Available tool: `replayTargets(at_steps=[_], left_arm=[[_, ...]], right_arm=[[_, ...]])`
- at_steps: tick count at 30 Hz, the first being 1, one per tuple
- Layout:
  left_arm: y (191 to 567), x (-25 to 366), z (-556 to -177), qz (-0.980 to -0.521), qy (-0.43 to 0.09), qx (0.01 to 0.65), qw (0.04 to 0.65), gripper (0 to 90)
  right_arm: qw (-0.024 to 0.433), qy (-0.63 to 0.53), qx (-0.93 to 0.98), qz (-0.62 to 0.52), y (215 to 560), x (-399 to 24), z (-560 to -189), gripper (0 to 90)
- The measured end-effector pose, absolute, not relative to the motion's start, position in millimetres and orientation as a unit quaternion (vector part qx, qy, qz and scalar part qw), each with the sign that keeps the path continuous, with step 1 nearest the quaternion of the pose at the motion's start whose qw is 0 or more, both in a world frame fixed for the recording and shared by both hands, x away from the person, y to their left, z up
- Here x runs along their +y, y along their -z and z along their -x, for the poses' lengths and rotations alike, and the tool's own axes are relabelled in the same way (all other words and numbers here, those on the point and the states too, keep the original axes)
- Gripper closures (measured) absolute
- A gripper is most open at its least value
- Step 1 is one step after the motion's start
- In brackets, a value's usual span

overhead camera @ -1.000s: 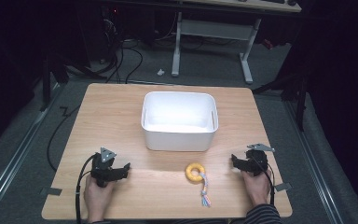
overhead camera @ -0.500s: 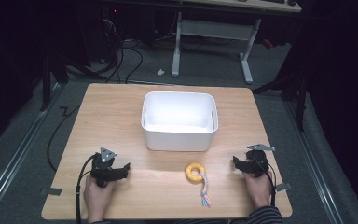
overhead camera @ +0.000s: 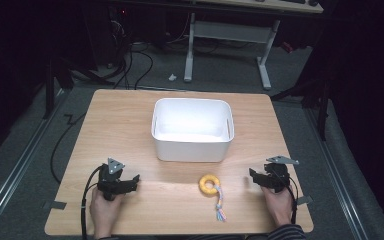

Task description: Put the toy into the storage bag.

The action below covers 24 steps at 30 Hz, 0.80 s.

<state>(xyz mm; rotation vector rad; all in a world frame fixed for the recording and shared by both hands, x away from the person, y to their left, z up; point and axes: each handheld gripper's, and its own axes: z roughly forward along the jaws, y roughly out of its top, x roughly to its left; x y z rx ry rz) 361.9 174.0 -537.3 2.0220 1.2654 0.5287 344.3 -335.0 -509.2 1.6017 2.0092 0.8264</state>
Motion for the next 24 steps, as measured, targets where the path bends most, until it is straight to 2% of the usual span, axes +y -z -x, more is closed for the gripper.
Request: replayTargets(at_steps=[15,24], left_arm=[[537,174,-362,-0.778,-0.203,0.487,0.342,15.5],[537,174,-362,-0.778,-0.203,0.487,0.342,15.5]], right_arm=[[0.197,-0.316,0.742,-0.558,496,-329,-333,44.2],[0.19,-0.313,0.756,-0.543,492,-319,-332,44.6]])
